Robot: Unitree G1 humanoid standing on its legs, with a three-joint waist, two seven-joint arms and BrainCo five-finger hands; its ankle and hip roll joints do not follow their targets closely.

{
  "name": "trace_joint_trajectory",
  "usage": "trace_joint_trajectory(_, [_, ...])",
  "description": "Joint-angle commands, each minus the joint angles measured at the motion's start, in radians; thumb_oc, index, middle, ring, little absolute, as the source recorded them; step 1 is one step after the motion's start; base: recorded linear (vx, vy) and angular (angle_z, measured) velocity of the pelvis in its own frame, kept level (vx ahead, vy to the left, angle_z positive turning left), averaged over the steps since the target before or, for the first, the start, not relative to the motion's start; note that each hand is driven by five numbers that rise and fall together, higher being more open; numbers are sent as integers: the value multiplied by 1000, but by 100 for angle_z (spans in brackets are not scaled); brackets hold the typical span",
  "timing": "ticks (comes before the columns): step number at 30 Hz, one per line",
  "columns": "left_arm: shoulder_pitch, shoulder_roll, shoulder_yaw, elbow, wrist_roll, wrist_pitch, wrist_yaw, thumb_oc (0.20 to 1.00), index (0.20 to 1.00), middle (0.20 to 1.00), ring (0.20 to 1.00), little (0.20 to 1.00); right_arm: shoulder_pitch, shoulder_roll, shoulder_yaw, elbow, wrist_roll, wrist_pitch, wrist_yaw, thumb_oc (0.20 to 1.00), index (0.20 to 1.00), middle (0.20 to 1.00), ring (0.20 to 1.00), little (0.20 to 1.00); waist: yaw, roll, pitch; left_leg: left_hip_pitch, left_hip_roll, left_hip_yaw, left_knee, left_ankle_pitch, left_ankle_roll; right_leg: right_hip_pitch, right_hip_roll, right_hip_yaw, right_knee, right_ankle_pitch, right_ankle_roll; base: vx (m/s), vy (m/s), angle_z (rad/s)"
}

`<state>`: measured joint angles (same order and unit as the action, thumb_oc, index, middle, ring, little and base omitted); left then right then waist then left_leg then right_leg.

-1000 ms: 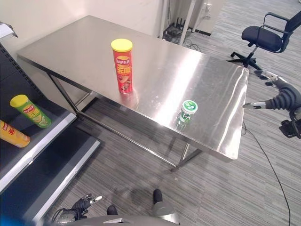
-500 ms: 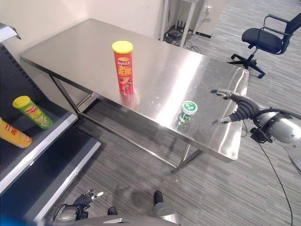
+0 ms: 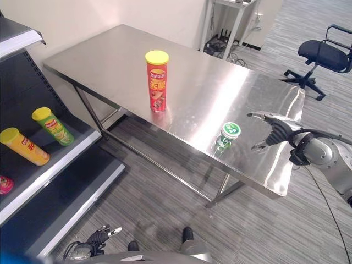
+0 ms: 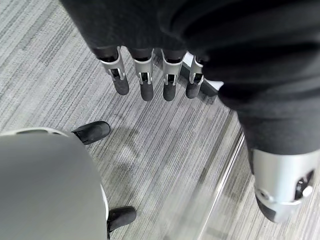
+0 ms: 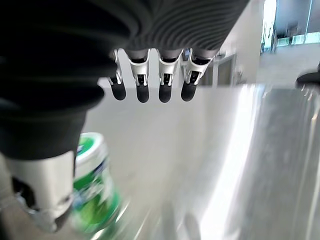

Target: Put the goods on the table back onto the shelves and tidy them up.

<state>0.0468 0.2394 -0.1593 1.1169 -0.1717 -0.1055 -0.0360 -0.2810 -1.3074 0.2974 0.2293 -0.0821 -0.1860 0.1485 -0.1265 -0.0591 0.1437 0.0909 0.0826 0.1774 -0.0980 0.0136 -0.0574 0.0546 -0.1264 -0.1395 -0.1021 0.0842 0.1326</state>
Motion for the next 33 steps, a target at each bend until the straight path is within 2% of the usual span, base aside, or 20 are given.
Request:
trace_joint_trajectory(1, [-63, 48, -14, 32, 22, -19, 29, 1000, 1000, 1000, 1000, 1000, -130, 20, 55, 54, -40, -4, -61, 1000, 1000, 1000, 1000, 1000, 43, -48, 14, 26, 69, 1, 60, -82, -66, 22, -62, -15, 78, -119, 70, 0, 0, 0])
trace_joint_trajectory(14, [-38, 55, -22, 25, 8, -21, 24, 1000, 1000, 1000, 1000, 1000, -221, 91, 157, 143, 5, 2, -38, 1000, 1000, 1000, 1000, 1000, 72, -46, 19, 21, 74, -24, 62, -76, -72, 43, -59, -44, 74, -129, 63, 4, -15, 6])
trace_joint_trajectory(33, [-22, 55, -21, 22, 1, -22, 23, 1000, 1000, 1000, 1000, 1000, -250, 148, 199, 197, -10, 14, -27, 1000, 1000, 1000, 1000, 1000, 98, -34, 28, 4, 69, -58, 61, -68, -75, 54, -61, -77, 75, -138, 59, 0, -10, 8])
